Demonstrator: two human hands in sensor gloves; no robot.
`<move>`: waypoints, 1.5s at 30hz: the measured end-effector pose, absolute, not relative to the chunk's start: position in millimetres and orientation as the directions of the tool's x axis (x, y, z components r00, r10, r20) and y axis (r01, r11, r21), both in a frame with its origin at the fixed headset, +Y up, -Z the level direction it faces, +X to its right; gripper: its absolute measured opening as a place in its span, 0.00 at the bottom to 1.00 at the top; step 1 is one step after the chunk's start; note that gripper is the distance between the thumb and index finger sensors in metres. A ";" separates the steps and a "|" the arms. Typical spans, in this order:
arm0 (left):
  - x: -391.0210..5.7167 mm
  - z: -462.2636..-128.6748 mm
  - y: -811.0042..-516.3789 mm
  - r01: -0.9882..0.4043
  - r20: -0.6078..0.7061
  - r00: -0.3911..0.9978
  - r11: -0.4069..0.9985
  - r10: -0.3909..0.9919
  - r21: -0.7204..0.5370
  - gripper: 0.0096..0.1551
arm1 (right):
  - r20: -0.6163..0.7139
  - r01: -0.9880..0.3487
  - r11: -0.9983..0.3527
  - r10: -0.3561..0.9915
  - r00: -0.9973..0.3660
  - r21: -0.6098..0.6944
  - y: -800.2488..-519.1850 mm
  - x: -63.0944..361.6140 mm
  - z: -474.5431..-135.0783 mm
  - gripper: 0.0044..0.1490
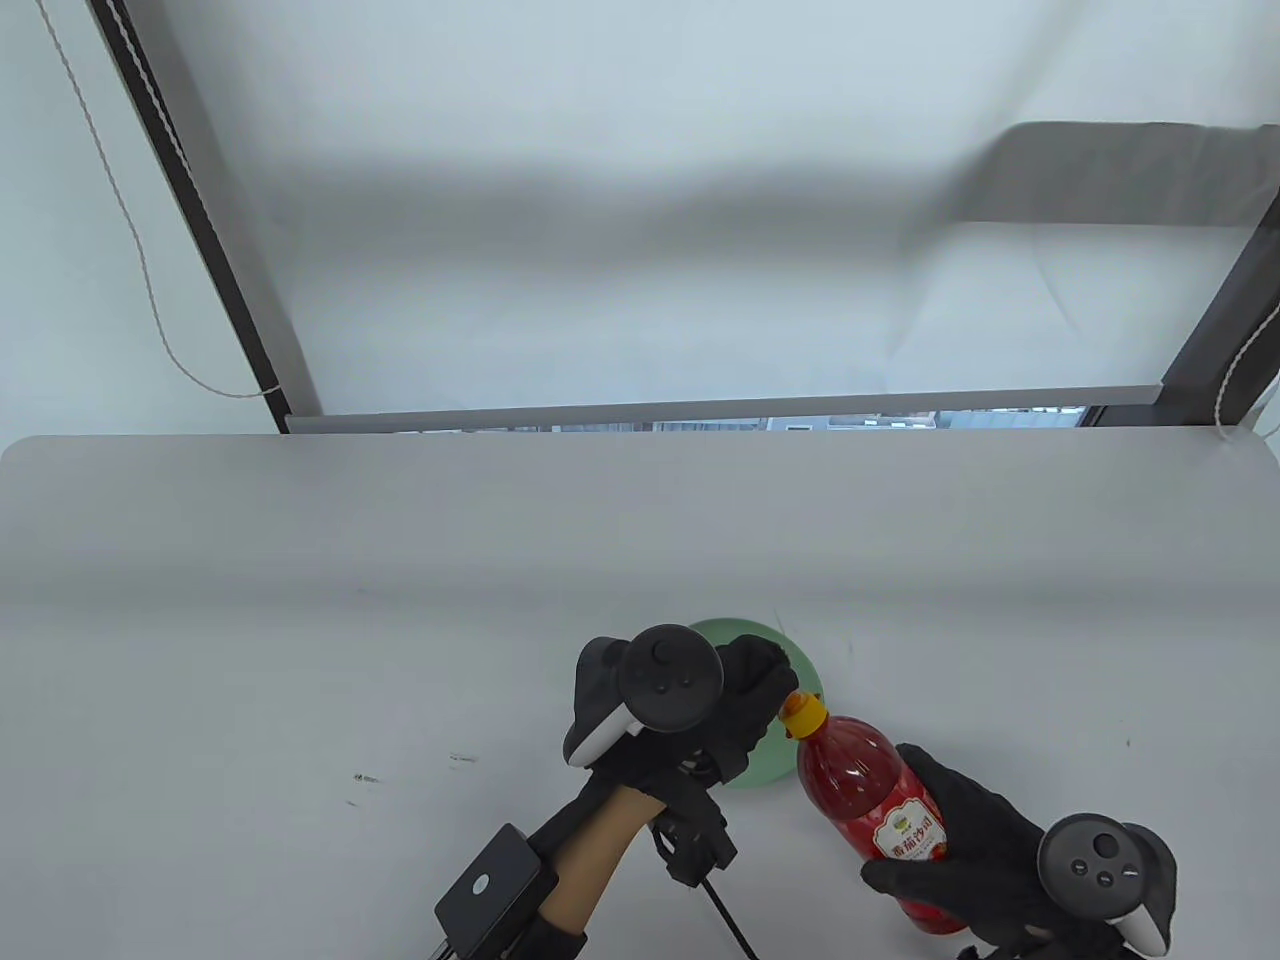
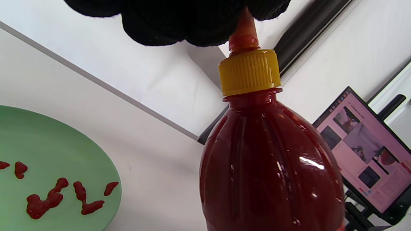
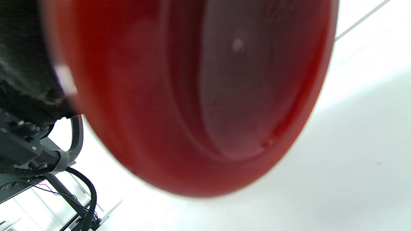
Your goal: Squeeze ketchup bottle to draw patterns on plate
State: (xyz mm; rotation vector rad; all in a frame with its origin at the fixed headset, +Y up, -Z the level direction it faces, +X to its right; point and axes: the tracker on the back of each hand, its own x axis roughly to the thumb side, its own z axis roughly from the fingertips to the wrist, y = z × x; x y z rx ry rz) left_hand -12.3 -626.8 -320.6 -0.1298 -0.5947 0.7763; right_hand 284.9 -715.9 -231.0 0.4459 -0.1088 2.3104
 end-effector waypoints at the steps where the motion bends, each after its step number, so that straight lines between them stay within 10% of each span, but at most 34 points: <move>1: -13.3 -321.0 -626.6 -0.626 0.448 0.552 0.704 0.703 -0.335 0.29 | 0.348 -0.709 -0.703 0.679 -0.646 0.057 -715.9 285.0 -231.0 0.67; 37: -2.4 -310.2 -630.6 -0.542 0.342 0.748 0.821 0.569 -0.182 0.28 | 0.344 -0.696 -0.715 0.670 -0.658 0.060 -719.3 283.0 -232.0 0.67; 45: -2.1 -311.6 -625.4 -0.650 0.471 0.506 0.679 0.722 -0.342 0.27 | 0.327 -0.784 -0.597 0.785 -0.527 0.169 -720.5 287.9 -234.2 0.66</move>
